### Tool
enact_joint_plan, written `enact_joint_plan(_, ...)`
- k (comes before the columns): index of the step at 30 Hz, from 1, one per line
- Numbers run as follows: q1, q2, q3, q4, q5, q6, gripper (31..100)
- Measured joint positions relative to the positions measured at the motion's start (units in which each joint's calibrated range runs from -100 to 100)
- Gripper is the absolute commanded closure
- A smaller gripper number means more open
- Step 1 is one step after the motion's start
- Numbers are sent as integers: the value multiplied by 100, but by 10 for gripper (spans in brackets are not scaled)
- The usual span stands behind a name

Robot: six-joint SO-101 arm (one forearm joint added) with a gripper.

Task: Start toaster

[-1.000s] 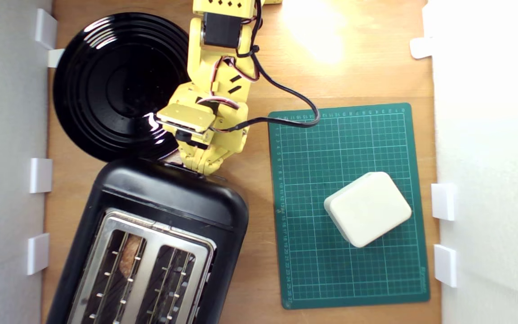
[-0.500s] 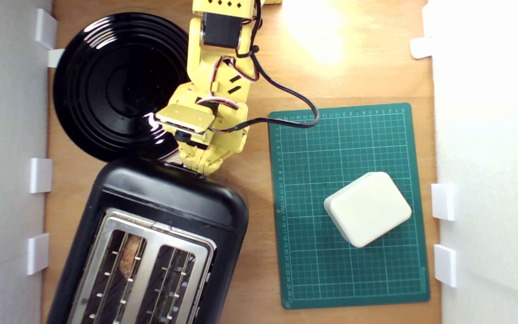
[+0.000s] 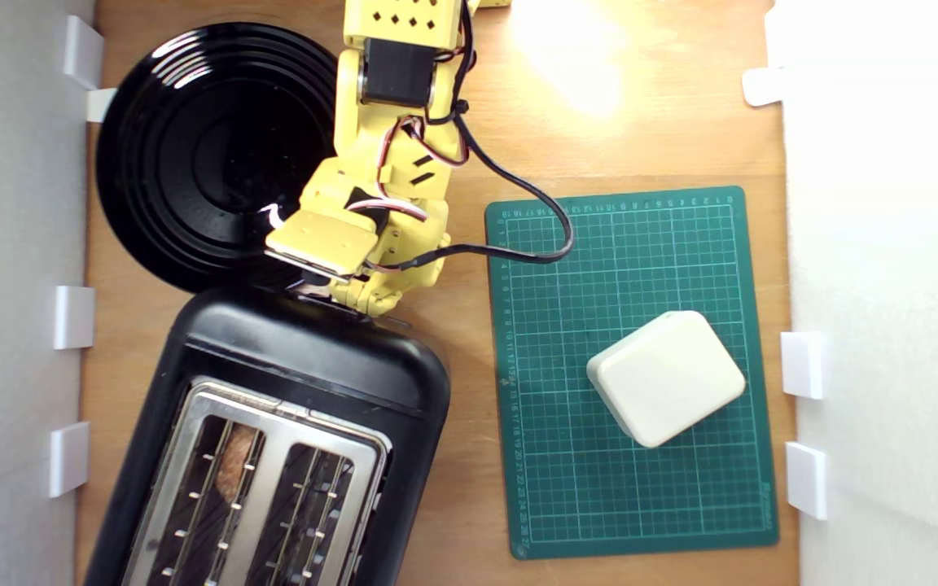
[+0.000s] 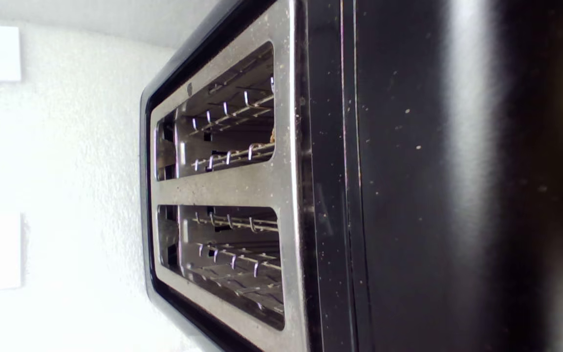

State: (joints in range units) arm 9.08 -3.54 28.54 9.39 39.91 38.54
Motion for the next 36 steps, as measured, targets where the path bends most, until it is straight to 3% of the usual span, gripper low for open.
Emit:
enact_joint_plan(14,9,100,-463,-29,1055,65,989)
enact_joint_plan(36,18,-58,-1010,-87,1251,59,989)
